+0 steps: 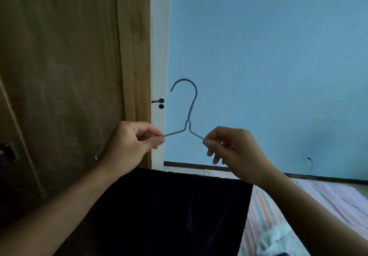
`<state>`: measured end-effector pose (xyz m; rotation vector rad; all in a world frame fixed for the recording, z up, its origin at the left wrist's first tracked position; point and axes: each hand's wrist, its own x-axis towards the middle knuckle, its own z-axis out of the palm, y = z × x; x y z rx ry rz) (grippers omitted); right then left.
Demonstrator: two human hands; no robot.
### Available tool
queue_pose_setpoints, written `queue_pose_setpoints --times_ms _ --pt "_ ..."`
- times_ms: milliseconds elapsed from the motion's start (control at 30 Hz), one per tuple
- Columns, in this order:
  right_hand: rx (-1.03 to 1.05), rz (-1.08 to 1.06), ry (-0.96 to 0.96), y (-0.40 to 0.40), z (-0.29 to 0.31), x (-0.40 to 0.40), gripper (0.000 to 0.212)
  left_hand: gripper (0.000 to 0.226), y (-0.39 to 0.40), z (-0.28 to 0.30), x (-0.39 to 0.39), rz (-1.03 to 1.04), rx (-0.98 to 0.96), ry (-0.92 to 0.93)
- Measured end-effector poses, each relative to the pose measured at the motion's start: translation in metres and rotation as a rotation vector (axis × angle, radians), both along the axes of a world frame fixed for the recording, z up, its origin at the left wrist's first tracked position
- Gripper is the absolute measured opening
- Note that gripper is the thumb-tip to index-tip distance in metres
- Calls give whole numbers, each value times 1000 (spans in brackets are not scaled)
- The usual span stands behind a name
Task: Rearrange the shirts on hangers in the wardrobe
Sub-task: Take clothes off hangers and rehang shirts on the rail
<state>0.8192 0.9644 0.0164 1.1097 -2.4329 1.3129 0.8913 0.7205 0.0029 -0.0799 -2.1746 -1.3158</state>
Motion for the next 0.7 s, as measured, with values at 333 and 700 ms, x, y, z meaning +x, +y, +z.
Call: queue_pose_setpoints --times_ms 333,700 --pt "46 -468 29 92 -10 30 17 15 85 -8 -70 -404 -85 -53" --pt "142 -910 -22 134 -43 117 14 16 159 -41 -77 -806 -180 -123"
